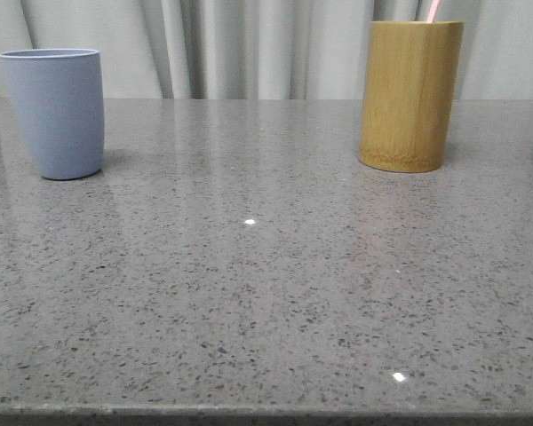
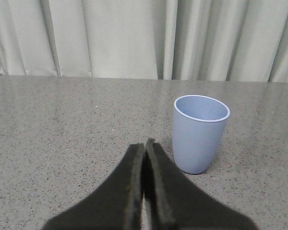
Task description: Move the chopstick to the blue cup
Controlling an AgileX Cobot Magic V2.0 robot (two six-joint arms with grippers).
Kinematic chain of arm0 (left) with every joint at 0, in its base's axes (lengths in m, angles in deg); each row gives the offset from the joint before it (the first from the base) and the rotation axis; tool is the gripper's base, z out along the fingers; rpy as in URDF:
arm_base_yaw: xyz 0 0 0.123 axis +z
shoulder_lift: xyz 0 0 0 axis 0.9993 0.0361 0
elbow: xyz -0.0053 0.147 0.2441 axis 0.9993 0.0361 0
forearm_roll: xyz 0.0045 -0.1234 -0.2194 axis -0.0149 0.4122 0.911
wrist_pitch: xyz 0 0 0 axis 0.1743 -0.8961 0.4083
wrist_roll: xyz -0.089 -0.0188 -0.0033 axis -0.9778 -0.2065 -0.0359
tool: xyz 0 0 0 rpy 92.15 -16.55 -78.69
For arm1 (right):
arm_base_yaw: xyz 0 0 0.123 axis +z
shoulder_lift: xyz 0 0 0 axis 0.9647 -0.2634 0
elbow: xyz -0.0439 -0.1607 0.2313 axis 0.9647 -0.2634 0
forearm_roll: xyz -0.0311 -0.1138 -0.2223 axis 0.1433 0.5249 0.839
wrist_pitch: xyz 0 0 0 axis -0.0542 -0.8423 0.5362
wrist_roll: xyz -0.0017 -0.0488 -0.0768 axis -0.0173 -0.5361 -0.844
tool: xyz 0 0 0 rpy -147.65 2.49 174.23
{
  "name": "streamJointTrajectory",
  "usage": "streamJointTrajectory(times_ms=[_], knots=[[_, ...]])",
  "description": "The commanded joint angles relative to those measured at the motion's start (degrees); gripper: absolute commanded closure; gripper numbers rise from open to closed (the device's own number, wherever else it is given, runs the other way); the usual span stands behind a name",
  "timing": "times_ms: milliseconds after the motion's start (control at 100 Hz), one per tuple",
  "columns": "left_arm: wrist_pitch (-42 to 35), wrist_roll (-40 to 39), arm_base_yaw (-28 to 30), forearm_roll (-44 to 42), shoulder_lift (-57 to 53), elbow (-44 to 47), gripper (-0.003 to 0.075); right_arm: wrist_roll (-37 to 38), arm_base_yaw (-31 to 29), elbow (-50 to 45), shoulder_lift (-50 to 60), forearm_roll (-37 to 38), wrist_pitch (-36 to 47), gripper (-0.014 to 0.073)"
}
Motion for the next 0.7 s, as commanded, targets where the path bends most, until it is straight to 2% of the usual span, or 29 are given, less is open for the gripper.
streamJointTrajectory(times_ms=[0, 310, 380, 450, 520, 620, 690], knots=[[-1.92, -0.67, 0.06, 0.75, 6.33, -6.71, 0.0739, -0.14, -0.45, 5.45, -4.75, -1.21, 2.15, 0.0699], [0.5, -0.67, 0.06, 1.22, 23.27, -19.02, 0.0738, -3.09, -0.45, 17.16, -19.01, -1.61, -2.01, 0.0696], [1.03, -0.67, 0.06, 1.22, 26.04, -20.68, 0.0737, -3.19, -0.45, 19.08, -21.67, -1.61, -2.08, 0.0671], [1.29, -0.53, 0.06, 1.22, 28.35, -22.01, 0.0723, -3.19, -0.45, 20.84, -24.01, -1.61, -2.08, 0.06], [1.38, -0.4, 0.06, 1.22, 30.17, -23.04, 0.0675, -3.19, -0.45, 22.42, -26.0, -1.61, -2.08, 0.0489], [1.26, -0.31, 0.06, 1.22, 31.62, -24.06, 0.0558, -3.19, -0.45, 24.29, -28.25, -1.61, -2.08, 0.0329], [0.88, -0.31, 0.06, 1.22, 32.04, -24.17, 0.0466, -3.19, -0.45, 24.93, -29.23, -1.61, -1.99, 0.0275]])
